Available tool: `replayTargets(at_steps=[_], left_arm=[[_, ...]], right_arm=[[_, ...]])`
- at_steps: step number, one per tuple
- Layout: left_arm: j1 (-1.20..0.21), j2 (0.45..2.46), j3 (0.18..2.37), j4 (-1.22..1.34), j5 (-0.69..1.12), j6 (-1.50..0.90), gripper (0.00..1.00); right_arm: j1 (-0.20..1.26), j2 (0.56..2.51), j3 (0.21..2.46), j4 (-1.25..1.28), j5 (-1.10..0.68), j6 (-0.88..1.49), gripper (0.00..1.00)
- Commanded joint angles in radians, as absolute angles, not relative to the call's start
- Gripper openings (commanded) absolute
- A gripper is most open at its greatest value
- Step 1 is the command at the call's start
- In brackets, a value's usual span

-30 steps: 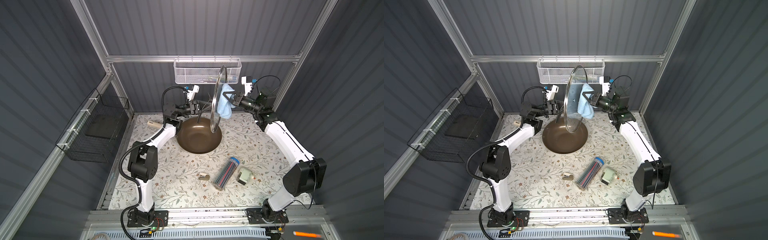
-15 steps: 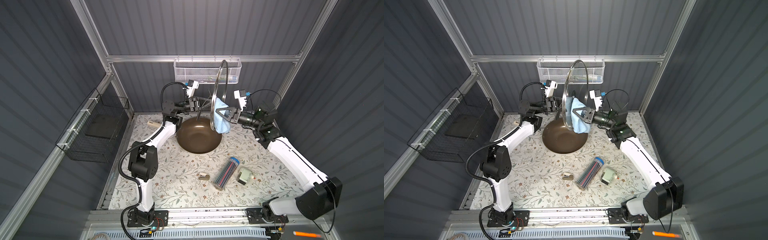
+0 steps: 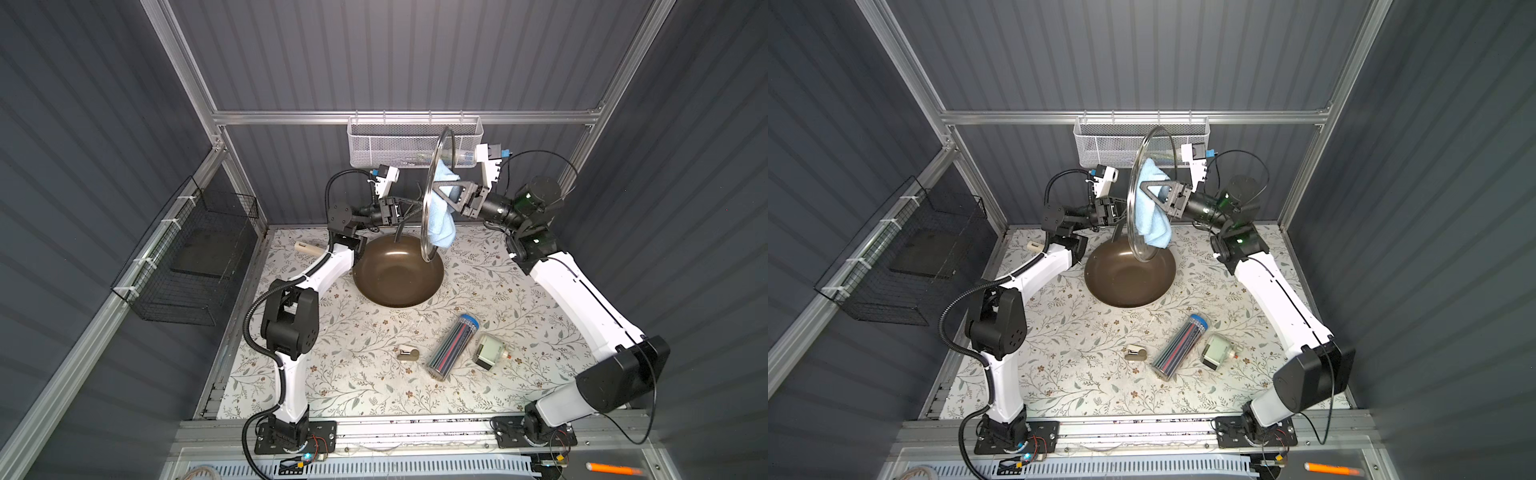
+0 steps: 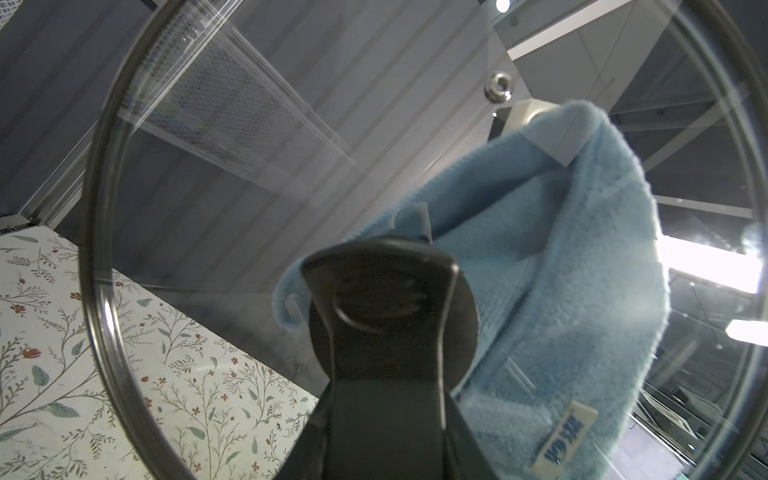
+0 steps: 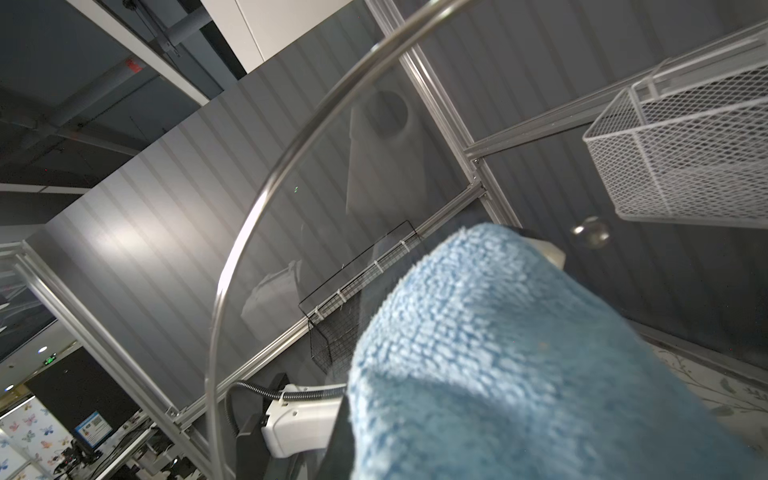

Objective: Wipe the pot lid with a cloth
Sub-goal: Wipe the pot lid.

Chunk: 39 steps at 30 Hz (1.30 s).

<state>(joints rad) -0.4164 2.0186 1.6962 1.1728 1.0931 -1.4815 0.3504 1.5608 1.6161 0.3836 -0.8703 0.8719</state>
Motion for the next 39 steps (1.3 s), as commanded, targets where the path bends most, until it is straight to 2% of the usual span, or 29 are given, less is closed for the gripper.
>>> replayTargets(at_steps=[1, 7, 15, 27, 32, 39], left_arm=[[-0.419, 1.938, 1.702, 1.316, 1.029, -1.484, 0.0], [-0.42, 1.924, 1.695, 1.321, 1.031, -1.48, 0.0], [-0.42, 1.942, 1.727, 1.325, 1.028, -1.491, 0.0], [-0.42, 2.01, 1.798, 1.266, 1.022, -1.46, 0.0], [-0.42, 2.028, 1.801, 1.249, 1.019, -1.452, 0.0], [-0.42, 1.992, 1.758, 1.203, 1.016, -1.397, 0.0]], right_arm=[[0.325, 1.608, 1.67, 0.406, -0.833, 0.88, 0.0], [0.278, 1.661, 1.718, 0.314, -0.788, 0.826, 0.0], [0.264, 1.666, 1.629, 0.229, -0.782, 0.781, 0.0], [0.345, 1.464, 1.415, 0.231, -0.812, 0.778, 0.0], [0.363, 1.447, 1.442, 0.274, -0.821, 0.797, 0.0], [0.361, 1.523, 1.562, 0.304, -0.798, 0.815, 0.01]])
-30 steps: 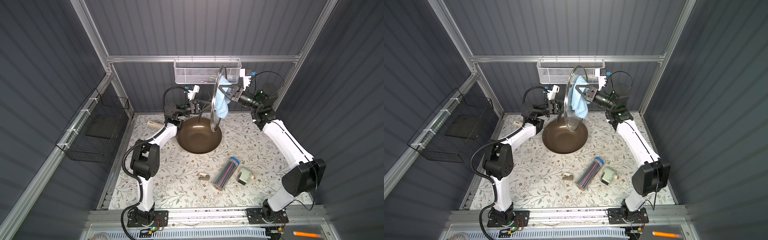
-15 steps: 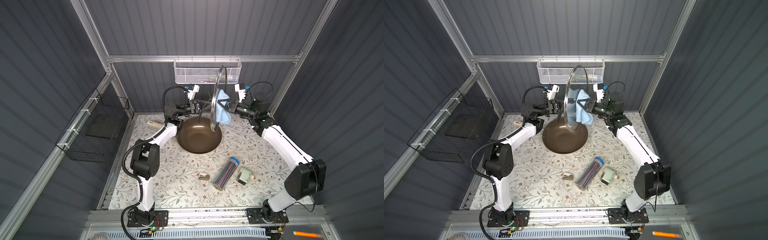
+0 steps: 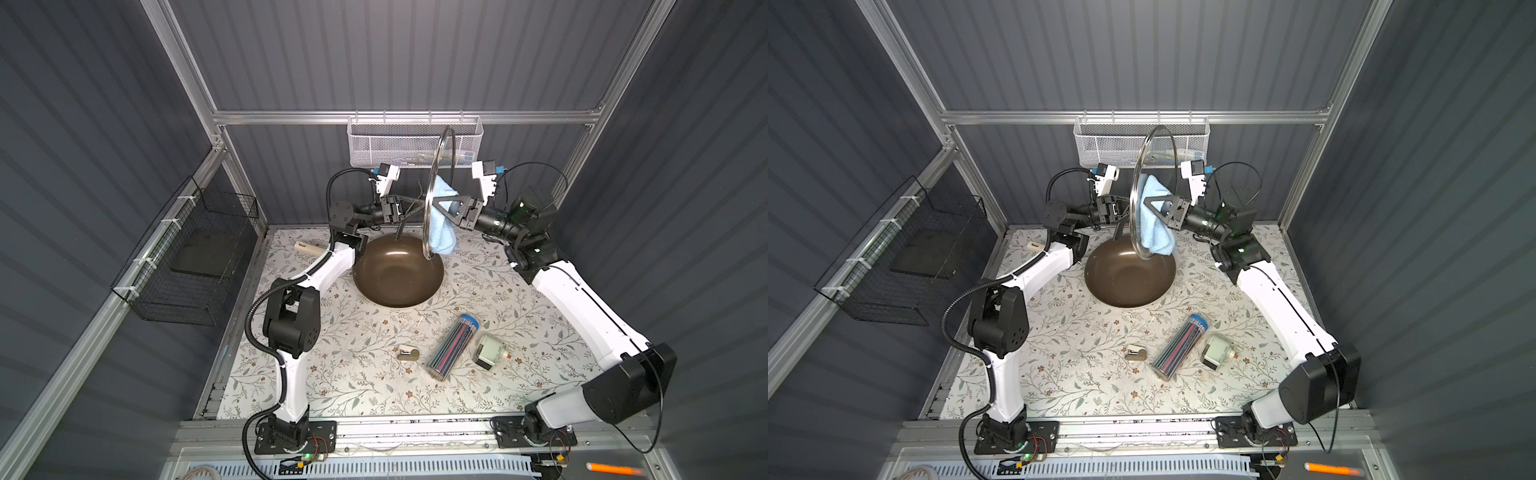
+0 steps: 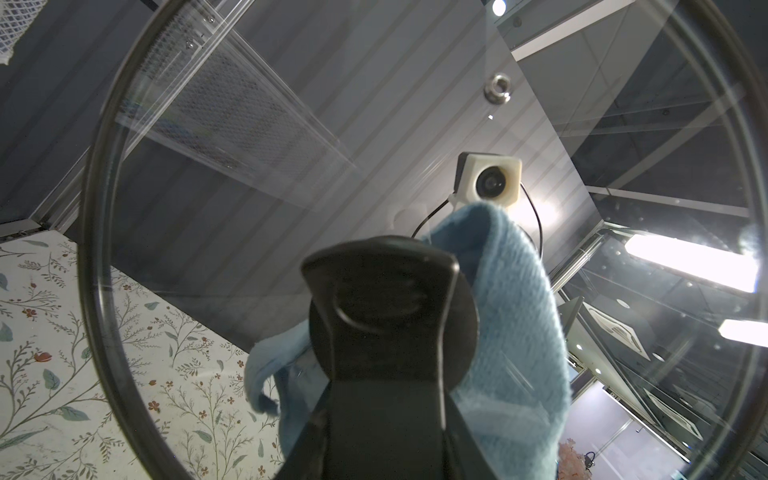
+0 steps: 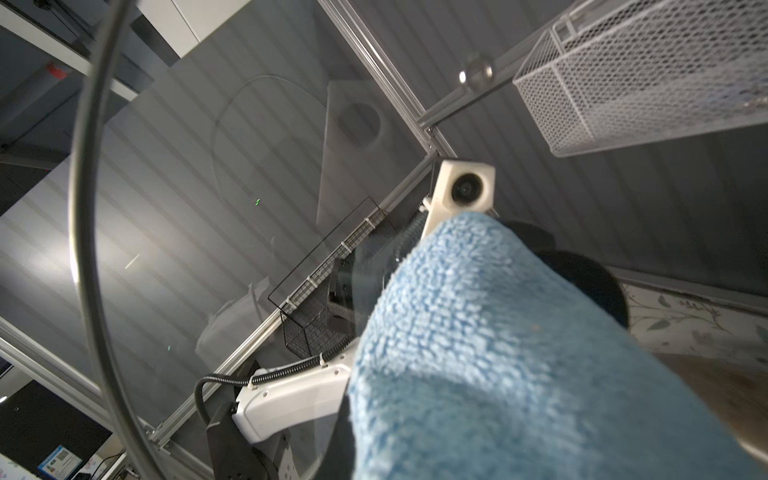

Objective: Wipe the pot lid with a cloth
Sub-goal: Wipe the pot lid.

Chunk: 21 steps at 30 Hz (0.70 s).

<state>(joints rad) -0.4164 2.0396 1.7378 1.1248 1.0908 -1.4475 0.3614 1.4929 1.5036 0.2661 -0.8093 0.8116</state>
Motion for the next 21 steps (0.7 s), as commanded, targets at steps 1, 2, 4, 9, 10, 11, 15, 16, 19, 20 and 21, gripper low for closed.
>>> replayTargets(at_steps=[1, 2, 4, 9, 10, 11, 15, 16, 19, 20, 21], left_arm=[[-0.42, 1.987, 1.754, 1.202, 1.016, -1.395, 0.0], [-0.42, 1.983, 1.748, 1.205, 1.016, -1.397, 0.0], [-0.42, 1.974, 1.739, 1.209, 1.018, -1.399, 0.0], [-0.42, 1.945, 1.717, 1.187, 1.021, -1.368, 0.0], [-0.42, 1.939, 1.711, 1.168, 1.022, -1.352, 0.0], [-0.42, 1.931, 1.705, 1.139, 1.022, -1.325, 0.0], [-0.42, 1.883, 1.674, 0.885, 1.008, -1.126, 0.0], [-0.42, 1.867, 1.667, 0.79, 0.993, -1.052, 0.0], [-0.424, 1.798, 1.672, 0.383, 0.886, -0.734, 0.0], [-0.429, 1.776, 1.682, 0.243, 0.83, -0.621, 0.0], [-0.436, 1.756, 1.693, 0.134, 0.766, -0.529, 0.0]], right_arm=[[0.36, 1.54, 1.584, 0.294, -0.789, 0.806, 0.01], [0.358, 1.56, 1.609, 0.282, -0.781, 0.8, 0.01], [0.347, 1.598, 1.654, 0.267, -0.775, 0.793, 0.0], [0.306, 1.67, 1.716, 0.151, -0.694, 0.742, 0.0], [0.295, 1.673, 1.716, 0.134, -0.679, 0.736, 0.0], [0.281, 1.671, 1.708, 0.12, -0.667, 0.732, 0.0], [0.229, 1.604, 1.639, 0.091, -0.626, 0.707, 0.0], [0.22, 1.578, 1.624, 0.072, -0.611, 0.686, 0.0], [0.204, 1.484, 1.584, -0.037, -0.529, 0.583, 0.0], [0.202, 1.45, 1.572, -0.081, -0.499, 0.545, 0.0], [0.201, 1.419, 1.561, -0.123, -0.467, 0.513, 0.0]])
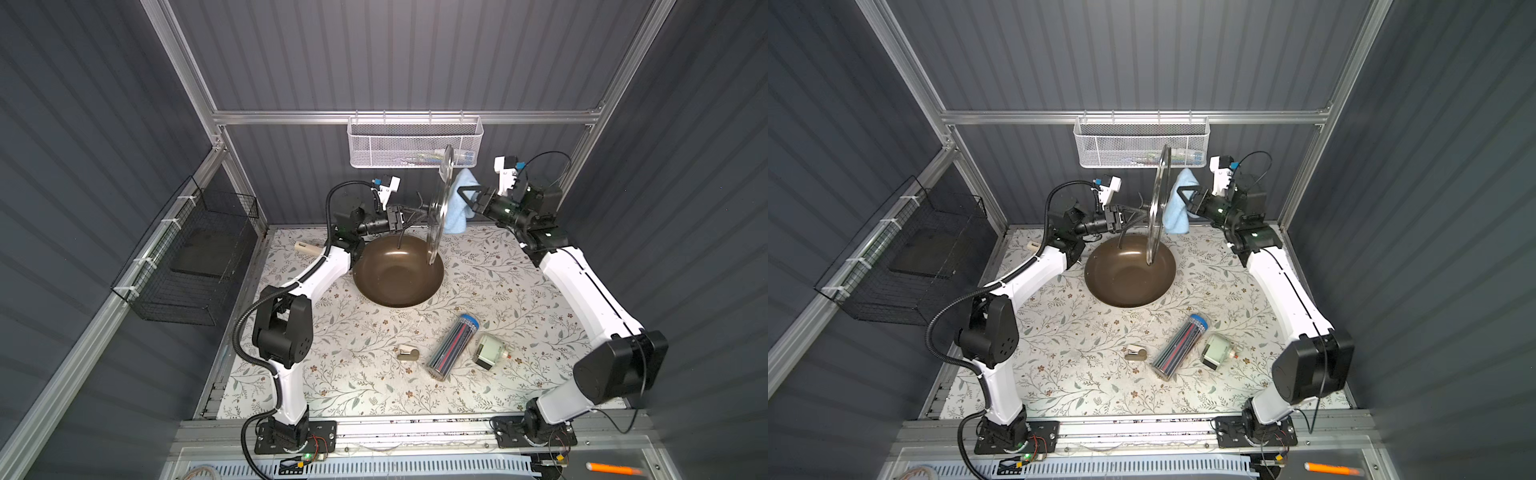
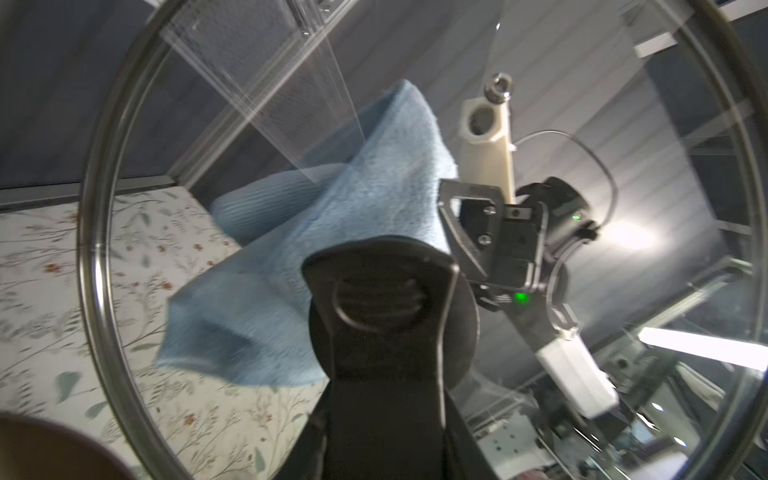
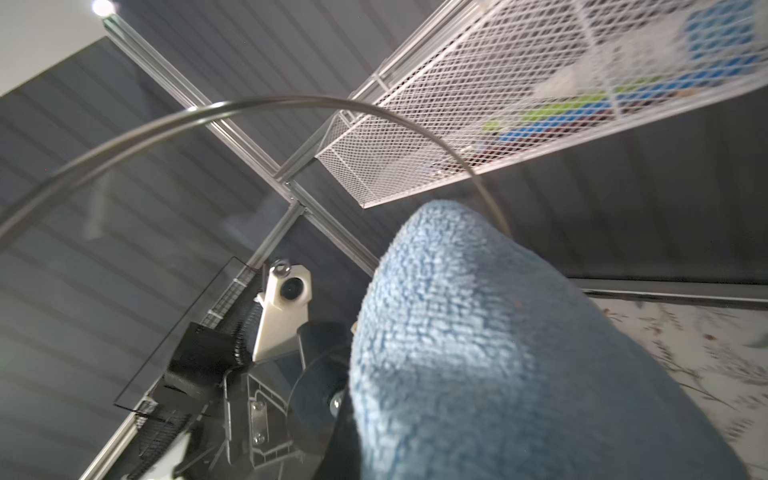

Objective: Wipe the pot lid with a cloth
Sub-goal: Wipe the pot lid.

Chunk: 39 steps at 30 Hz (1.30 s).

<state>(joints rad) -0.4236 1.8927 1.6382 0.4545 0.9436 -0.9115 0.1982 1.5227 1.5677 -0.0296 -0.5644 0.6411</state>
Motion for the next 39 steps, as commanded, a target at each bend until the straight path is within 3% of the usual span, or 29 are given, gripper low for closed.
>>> replayTargets(at_steps=[1, 8, 17, 29, 39], left_arm=[[-0.441, 1.742, 1.7, 0.056, 0.715, -0.472, 0.0], [-0.495, 1.675, 1.694, -0.284, 0.274, -0.178, 0.0], [-0.634, 1.683, 1.64, -0.413, -0.123, 0.006, 0.0], [-0.766, 1.678, 1.517, -0.332, -0.356, 0.024, 0.0], [-0.817, 1.667, 1.462, -0.284, -0.4, 0.06, 0.0]], right_arm=[[0.199, 1.394, 1.552, -0.153, -0.445, 0.488, 0.0], [0.182, 1.255, 1.517, -0.324, -0.294, 0.394, 0.01], [0.175, 1.385, 1.669, -0.415, -0.442, 0.429, 0.0], [0.267, 1.689, 1.804, -0.411, -0.559, 0.488, 0.0], [0.304, 2.014, 2.161, -0.625, -0.727, 0.377, 0.02]])
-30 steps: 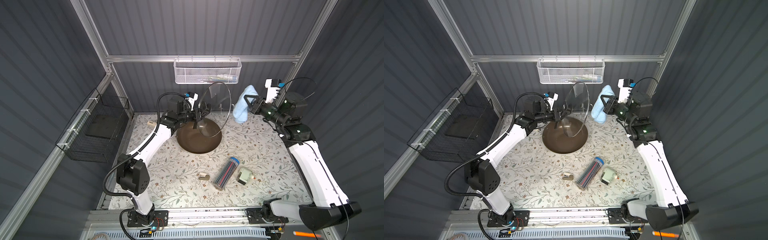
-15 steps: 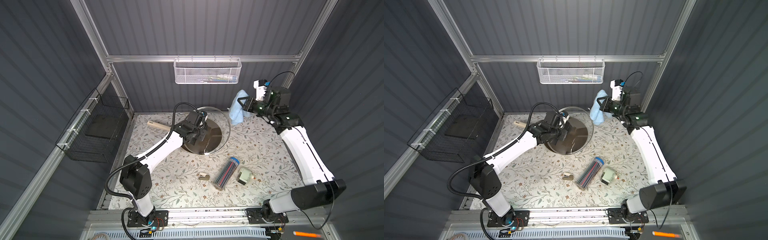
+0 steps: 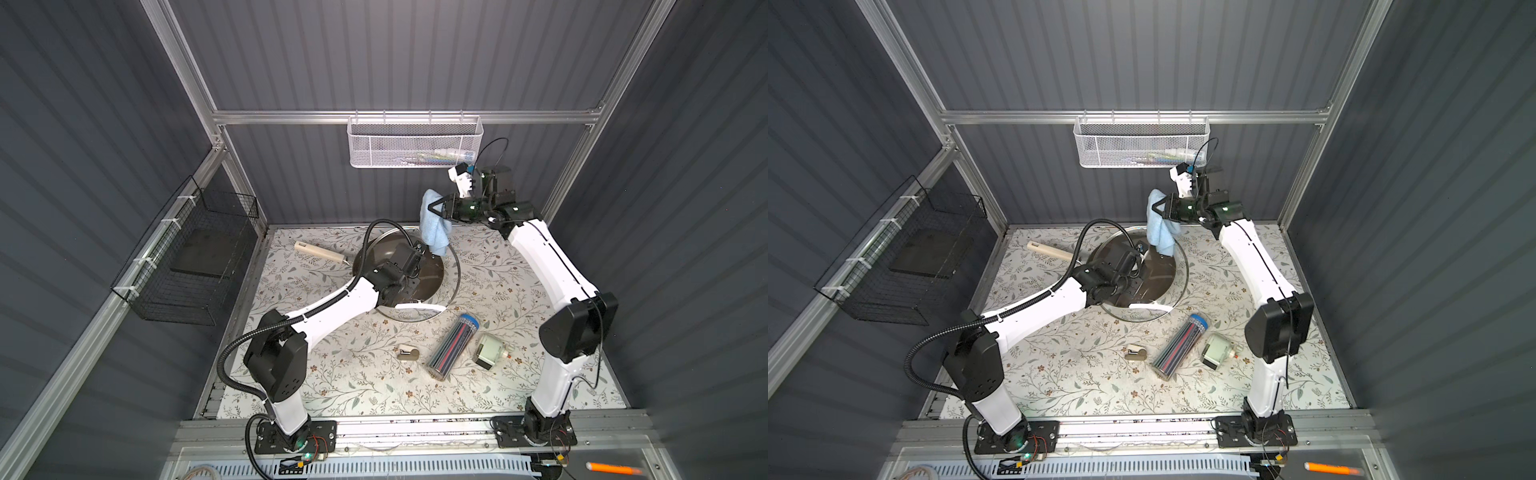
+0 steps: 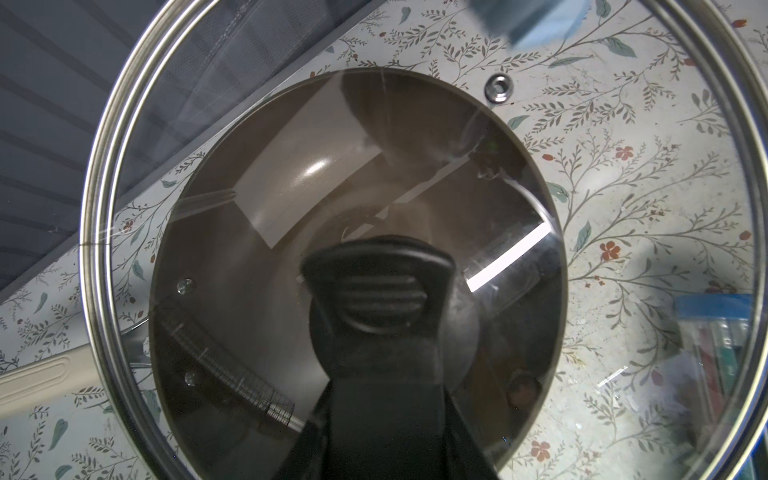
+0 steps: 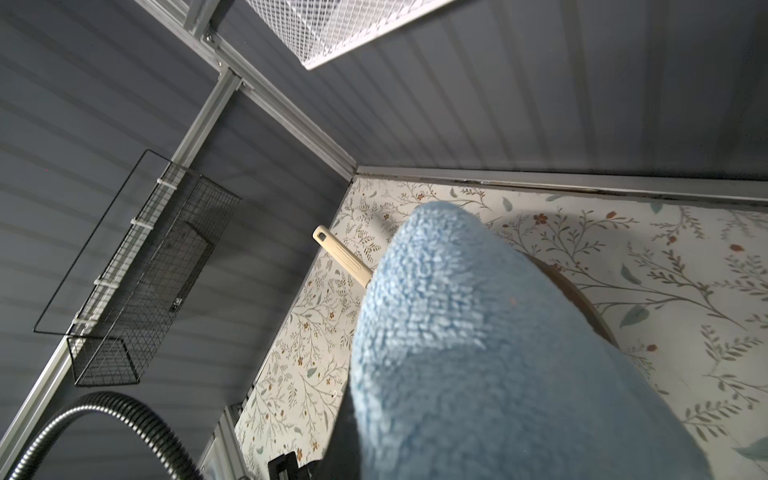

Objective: Wipe the pot lid with a cloth
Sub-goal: Wipe the pot lid.

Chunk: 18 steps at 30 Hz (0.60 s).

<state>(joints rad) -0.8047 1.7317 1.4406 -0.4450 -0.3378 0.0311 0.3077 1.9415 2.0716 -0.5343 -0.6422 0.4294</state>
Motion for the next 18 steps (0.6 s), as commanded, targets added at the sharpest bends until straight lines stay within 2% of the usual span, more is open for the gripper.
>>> replayTargets(at_steps=[1, 6, 13, 18], left_arm=[[-0.82, 1.668, 1.462, -0.284, -0.402, 0.066, 0.0], [-0.845, 1.682, 1.473, -0.284, -0.407, 0.117, 0.0], [-0.898, 1.729, 1.524, -0.334, -0.416, 0.237, 0.0], [-0.919, 1.759, 1.554, -0.363, -0.397, 0.32, 0.0]], right_arm=[[0.304, 2.049, 2.216, -0.656, -0.753, 0.362, 0.02], [0.307, 2.25, 2.496, -0.824, -0.921, 0.279, 0.0], [0.339, 2.281, 2.478, -0.9, -0.981, 0.158, 0.0], [0.367, 2.223, 2.335, -0.92, -0.975, 0.071, 0.0]])
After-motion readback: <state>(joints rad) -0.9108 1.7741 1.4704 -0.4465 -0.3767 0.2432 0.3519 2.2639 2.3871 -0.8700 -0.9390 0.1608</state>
